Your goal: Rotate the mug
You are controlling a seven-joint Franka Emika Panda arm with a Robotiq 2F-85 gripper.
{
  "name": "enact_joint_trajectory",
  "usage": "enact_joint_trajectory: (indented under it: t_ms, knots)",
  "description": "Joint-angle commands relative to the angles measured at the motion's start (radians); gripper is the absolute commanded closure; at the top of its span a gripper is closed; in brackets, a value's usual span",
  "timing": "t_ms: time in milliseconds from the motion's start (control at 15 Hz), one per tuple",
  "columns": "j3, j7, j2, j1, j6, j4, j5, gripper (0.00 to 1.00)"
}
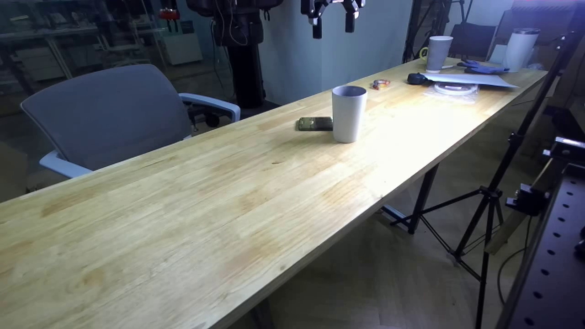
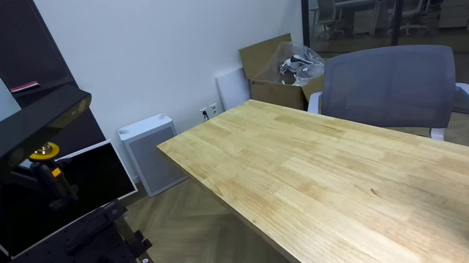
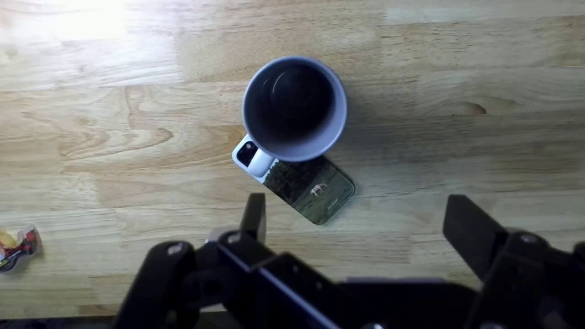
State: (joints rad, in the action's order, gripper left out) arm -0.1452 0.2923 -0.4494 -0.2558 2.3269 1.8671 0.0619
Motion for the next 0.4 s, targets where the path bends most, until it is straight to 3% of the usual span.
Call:
enact_joint_trajectory:
  t_ms: [0, 333]
  knots:
    - [0.029, -0.054, 0.017, -0.029, -0.039, -0.005, 0.095, 0.0]
    - [0.023, -0.035, 0.005, -0.026, -0.024, -0.003, 0.074, 0.0]
